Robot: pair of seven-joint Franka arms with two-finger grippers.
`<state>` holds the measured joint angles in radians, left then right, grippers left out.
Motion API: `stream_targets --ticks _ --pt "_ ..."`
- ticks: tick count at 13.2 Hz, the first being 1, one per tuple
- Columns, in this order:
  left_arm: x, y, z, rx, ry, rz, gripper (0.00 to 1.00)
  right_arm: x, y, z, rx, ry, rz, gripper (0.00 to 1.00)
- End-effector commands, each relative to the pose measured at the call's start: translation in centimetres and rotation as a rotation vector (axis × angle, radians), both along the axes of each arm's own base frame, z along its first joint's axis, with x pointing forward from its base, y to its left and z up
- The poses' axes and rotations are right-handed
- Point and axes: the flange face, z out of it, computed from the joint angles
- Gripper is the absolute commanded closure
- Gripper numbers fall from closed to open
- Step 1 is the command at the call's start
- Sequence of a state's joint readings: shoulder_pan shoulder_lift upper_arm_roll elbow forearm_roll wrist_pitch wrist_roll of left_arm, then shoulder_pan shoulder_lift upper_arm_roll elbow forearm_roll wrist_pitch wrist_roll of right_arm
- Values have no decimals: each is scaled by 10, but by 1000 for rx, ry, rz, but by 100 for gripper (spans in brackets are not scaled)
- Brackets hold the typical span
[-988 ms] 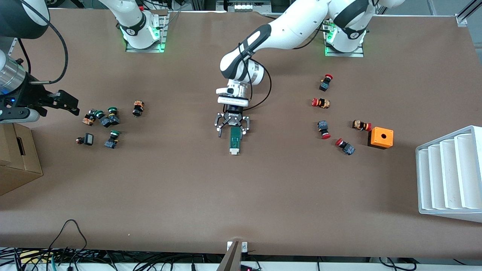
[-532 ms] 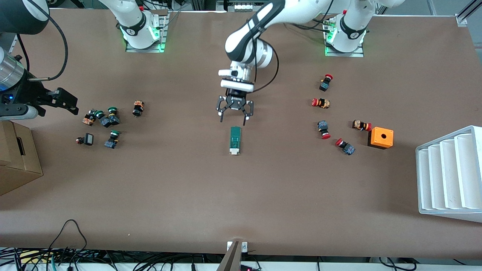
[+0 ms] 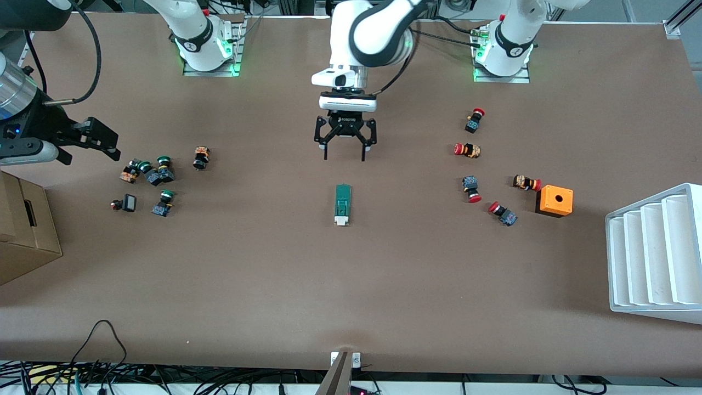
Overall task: Close load switch with both arms
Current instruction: 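Open the left gripper and lift it off the switch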
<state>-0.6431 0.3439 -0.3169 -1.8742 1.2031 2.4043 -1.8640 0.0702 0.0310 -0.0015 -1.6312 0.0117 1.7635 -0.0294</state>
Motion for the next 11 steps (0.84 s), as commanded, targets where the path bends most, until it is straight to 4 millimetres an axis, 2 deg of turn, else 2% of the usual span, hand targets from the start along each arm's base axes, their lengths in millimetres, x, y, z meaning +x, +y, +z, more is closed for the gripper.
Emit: stream_targets --ticks 1,4,6,7,9,11 --pt "20 4 60 -7 127 -20 0 -1 -2 12 17 6 8 0" --pt "54 13 123 -2 280 12 0 2 -7 18 20 9 -2 0" --pt "81 34 160 20 390 -3 0 1 0 16 15 16 12 0" --pt "95 50 176 47 447 -32 0 1 1 15 15 24 14 0" --pt "131 99 200 85 539 -84 0 2 1 13 13 28 14 0" --pt "158 148 209 132 610 -121 0 2 2 12 13 28 17 0"
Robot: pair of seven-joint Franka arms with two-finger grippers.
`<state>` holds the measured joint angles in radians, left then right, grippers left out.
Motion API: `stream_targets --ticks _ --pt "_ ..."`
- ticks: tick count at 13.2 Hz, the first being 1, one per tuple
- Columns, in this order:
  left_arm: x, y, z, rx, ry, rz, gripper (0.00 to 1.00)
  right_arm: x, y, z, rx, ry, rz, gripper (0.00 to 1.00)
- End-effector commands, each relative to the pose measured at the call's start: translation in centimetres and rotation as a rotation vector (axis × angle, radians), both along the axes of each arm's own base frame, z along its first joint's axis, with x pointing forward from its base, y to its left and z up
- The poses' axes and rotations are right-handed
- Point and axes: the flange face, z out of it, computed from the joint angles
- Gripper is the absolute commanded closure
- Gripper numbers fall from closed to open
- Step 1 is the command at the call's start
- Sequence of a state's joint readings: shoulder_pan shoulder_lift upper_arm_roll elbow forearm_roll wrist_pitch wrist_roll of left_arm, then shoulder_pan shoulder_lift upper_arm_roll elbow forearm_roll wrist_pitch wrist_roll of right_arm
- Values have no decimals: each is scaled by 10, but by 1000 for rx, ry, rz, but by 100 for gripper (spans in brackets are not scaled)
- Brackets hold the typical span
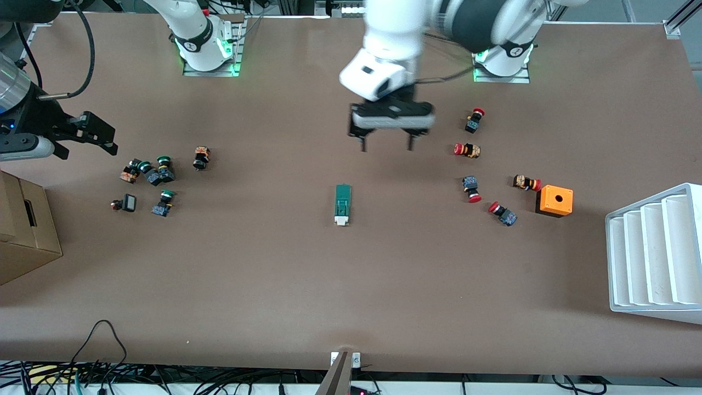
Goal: Close load switch with both arms
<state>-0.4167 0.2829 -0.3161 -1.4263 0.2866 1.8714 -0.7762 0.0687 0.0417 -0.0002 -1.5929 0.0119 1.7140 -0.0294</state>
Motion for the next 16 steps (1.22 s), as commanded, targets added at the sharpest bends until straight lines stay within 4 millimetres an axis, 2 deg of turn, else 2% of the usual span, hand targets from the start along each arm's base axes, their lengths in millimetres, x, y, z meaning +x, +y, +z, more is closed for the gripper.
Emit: stream_targets --ticks 1,3,6,12,14,16 --pt "34 57 15 21 104 -85 0 2 5 4 14 8 20 0" --pt "54 109 24 17 180 -116 0 2 6 4 13 7 18 0" --pt "69 180 37 38 277 -118 0 2 6 4 13 8 20 0" --pt "82 293 43 -35 380 -12 0 2 5 4 10 6 18 0" --pt "83 312 44 -38 386 -25 0 2 5 4 8 6 18 0" --pt "83 344 45 -42 407 -37 0 2 5 4 8 6 18 0"
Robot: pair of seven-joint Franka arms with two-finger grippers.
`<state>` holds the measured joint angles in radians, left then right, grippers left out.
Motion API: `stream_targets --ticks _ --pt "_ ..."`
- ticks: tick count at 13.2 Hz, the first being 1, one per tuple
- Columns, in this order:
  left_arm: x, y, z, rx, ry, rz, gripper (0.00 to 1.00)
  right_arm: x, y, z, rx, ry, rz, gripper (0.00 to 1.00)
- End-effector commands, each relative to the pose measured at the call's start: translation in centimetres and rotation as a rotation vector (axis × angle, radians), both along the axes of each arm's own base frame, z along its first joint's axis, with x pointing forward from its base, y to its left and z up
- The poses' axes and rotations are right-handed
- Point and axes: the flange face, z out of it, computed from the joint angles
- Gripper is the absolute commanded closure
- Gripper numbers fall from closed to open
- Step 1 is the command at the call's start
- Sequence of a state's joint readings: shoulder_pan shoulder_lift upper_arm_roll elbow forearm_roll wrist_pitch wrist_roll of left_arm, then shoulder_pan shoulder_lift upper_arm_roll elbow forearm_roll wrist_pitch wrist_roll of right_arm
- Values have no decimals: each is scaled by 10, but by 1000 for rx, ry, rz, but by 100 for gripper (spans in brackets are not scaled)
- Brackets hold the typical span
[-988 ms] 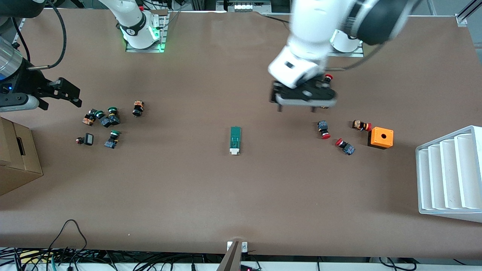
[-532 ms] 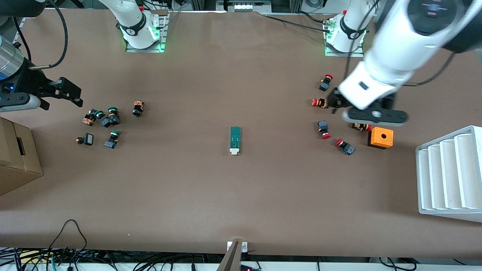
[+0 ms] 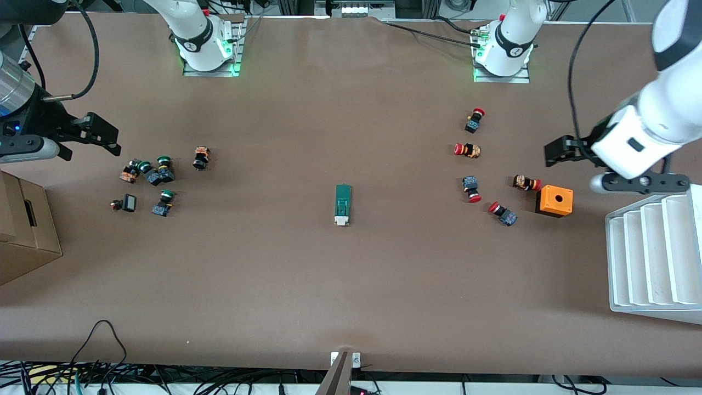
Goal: Close load switch with both arms
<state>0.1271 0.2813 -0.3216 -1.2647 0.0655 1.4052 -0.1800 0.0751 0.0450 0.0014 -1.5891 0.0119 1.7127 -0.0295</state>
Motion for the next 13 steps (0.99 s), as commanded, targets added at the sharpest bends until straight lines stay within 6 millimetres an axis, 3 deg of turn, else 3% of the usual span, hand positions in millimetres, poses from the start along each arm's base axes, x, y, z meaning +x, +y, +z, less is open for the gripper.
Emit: stream_targets --ticks 1,3,7,10,13 --pt "-8 28 15 -41 11 -69 0 2 1 5 8 5 12 0" --pt "-10 72 24 -36 -5 -84 0 2 1 5 8 5 12 0" --pt "-17 124 31 -45 -19 -138 0 2 0 5 7 4 10 0" --pt "-21 125 38 -57 -34 -114 0 2 0 5 7 4 10 0" --pt "-26 102 52 -51 -53 -14 1 2 0 5 7 4 12 0"
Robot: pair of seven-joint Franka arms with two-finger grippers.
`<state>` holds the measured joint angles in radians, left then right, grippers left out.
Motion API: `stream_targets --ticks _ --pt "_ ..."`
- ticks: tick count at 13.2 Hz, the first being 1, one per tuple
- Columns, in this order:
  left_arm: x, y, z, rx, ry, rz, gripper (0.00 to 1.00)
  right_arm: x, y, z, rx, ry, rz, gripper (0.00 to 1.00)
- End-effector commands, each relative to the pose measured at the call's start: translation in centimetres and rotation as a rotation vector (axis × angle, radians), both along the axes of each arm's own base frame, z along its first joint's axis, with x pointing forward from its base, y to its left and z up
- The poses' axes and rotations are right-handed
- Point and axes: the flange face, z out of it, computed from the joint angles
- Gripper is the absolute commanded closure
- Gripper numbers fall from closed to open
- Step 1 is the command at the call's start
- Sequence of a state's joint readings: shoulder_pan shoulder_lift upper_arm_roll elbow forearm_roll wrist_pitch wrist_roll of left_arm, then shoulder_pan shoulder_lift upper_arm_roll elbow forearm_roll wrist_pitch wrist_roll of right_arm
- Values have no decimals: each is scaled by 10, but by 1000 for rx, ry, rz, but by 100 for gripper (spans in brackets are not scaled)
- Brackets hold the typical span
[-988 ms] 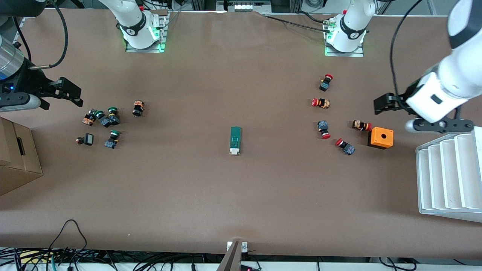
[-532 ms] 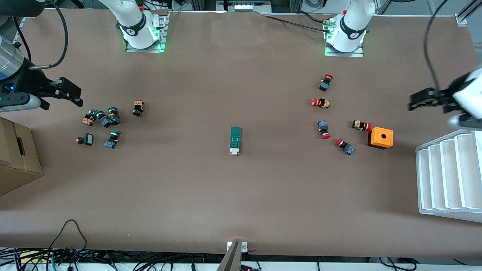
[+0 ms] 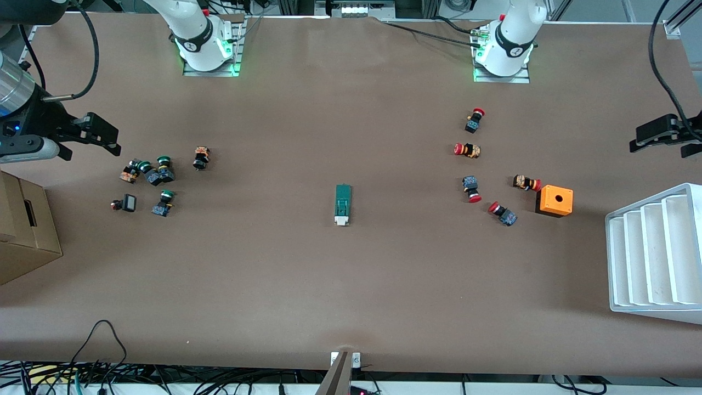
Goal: Close load switch with both arms
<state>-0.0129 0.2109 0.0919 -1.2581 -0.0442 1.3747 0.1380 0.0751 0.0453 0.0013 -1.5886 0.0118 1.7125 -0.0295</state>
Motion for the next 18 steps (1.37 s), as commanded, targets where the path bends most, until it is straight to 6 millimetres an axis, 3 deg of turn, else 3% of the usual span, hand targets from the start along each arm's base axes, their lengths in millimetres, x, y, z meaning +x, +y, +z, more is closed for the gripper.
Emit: stream_targets --ticks 1,6,12,18 --pt "-11 -22 17 -9 -15 66 0 2 0 5 7 2 12 0" --pt "-21 -34 32 -9 -21 124 0 2 0 5 7 2 11 0" --pt "-19 -37 27 -53 -7 127 0 2 0 5 7 1 10 0" --pt "-27 -74 22 -55 40 106 0 2 0 6 4 1 11 0"
